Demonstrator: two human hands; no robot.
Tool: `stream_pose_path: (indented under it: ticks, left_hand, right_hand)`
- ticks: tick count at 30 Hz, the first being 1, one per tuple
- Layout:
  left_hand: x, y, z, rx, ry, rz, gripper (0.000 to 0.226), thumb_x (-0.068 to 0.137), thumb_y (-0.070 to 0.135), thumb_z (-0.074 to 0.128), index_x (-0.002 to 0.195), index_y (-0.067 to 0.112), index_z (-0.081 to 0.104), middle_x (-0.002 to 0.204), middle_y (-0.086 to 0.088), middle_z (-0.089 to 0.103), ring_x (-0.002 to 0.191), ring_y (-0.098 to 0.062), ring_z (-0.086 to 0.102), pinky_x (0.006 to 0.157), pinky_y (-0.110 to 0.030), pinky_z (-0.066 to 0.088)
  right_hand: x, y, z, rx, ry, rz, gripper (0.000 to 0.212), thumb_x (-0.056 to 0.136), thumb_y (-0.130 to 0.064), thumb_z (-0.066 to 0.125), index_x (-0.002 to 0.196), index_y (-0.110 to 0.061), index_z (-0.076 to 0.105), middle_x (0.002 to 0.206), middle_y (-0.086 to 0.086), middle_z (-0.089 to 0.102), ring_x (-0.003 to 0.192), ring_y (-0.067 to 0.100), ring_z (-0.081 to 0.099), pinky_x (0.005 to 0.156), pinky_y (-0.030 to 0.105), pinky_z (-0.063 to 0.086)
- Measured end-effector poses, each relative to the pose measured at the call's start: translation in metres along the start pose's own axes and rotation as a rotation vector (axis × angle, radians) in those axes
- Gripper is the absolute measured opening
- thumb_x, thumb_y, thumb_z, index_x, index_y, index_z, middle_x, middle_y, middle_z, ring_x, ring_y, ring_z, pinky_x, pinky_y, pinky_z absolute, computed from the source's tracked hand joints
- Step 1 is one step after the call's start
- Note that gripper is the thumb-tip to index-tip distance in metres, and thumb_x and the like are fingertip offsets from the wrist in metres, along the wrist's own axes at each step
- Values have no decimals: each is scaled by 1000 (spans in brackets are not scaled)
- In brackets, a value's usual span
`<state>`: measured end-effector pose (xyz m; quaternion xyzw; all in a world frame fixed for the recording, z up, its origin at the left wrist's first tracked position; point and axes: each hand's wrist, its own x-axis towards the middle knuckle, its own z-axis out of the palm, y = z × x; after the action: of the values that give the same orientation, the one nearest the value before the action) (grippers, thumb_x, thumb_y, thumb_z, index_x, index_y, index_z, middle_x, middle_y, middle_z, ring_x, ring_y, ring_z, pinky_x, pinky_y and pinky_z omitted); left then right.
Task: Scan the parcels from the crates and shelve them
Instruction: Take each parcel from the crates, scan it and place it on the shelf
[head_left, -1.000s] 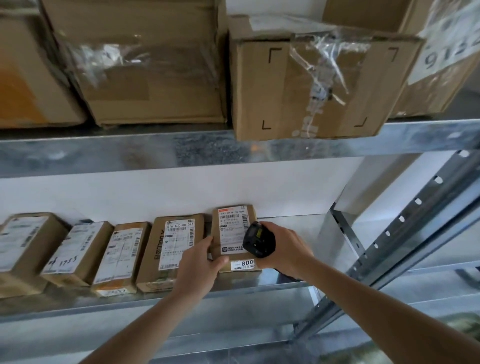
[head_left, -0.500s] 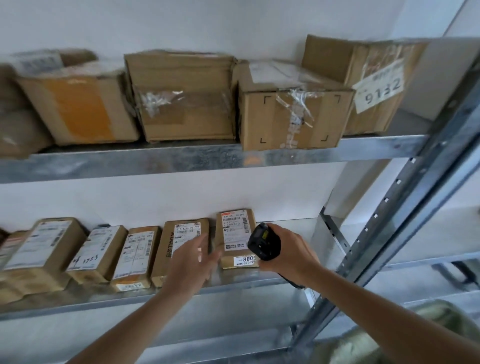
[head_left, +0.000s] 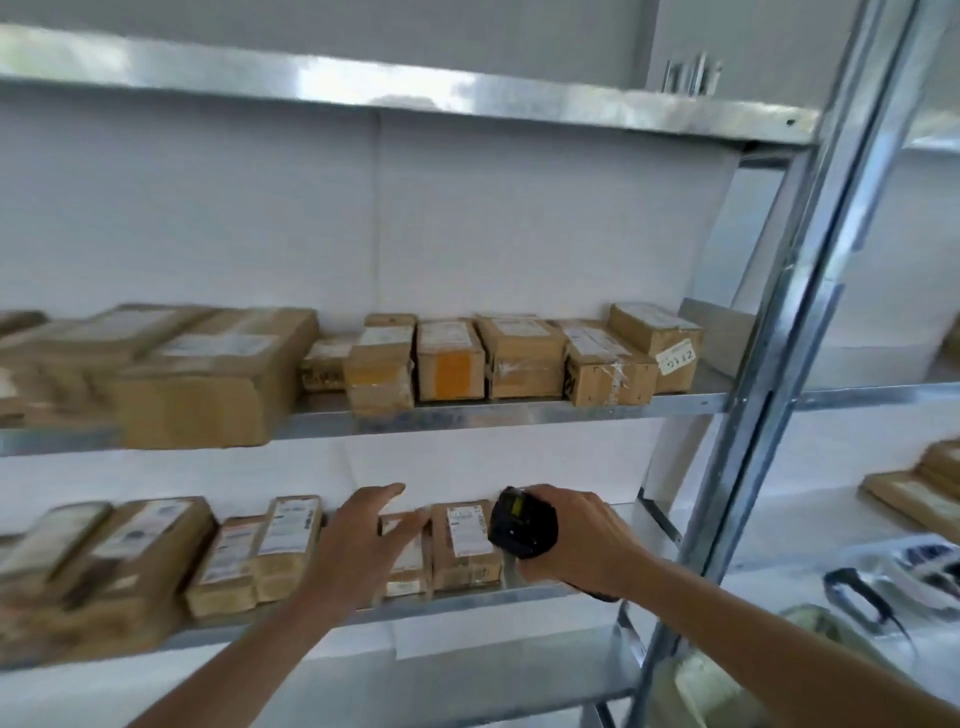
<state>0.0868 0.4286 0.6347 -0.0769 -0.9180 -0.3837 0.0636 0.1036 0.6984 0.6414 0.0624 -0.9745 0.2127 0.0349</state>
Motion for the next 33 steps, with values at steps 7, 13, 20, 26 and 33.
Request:
stream_pose_path:
  ticks: [7, 13, 20, 26, 33]
  left_hand:
    - [-81, 23, -176, 19, 113, 35, 62, 89, 71, 51, 139, 35, 54, 141, 15, 56, 131, -10, 50, 108, -38, 41]
    - [-129, 64, -281, -74, 197, 99, 50, 91, 59, 61, 134, 33, 60, 132, 15, 58, 125, -8, 53, 106, -33, 42]
    - [-171, 98, -333, 49, 269, 141, 56, 95, 55, 57, 146, 30, 50, 146, 12, 50, 137, -9, 43, 107, -26, 35]
    - [-190, 107, -348, 66, 283, 152, 50, 96, 50, 59, 137, 21, 56, 127, 12, 56, 119, -8, 57, 89, -19, 41]
    - [-206, 105, -359, 40, 336, 127, 69, 87, 68, 59, 149, 39, 44, 153, 13, 45, 142, -12, 40, 114, -36, 38]
  right_hand:
    - [-63, -167, -79, 17, 54, -157, 60, 62, -55, 82, 116, -44, 59, 96, -19, 70, 89, 7, 65, 78, 36, 58]
    - [-94, -263, -145, 24, 36, -253, 50, 69, -40, 85, 115, -41, 65, 97, -14, 73, 85, 2, 65, 75, 21, 56]
    - [-118, -307, -192, -38, 71, -300, 72, 51, -65, 72, 118, -41, 64, 101, -17, 71, 94, 9, 66, 86, 40, 58]
    - [-142, -321, -214, -78, 66, -295, 51, 64, -54, 80, 111, -39, 66, 92, -14, 72, 84, 10, 68, 78, 40, 60]
    - [-154, -328, -221, -127, 68, -333, 43, 74, -45, 82, 112, -35, 65, 95, -11, 71, 86, 12, 67, 76, 34, 58]
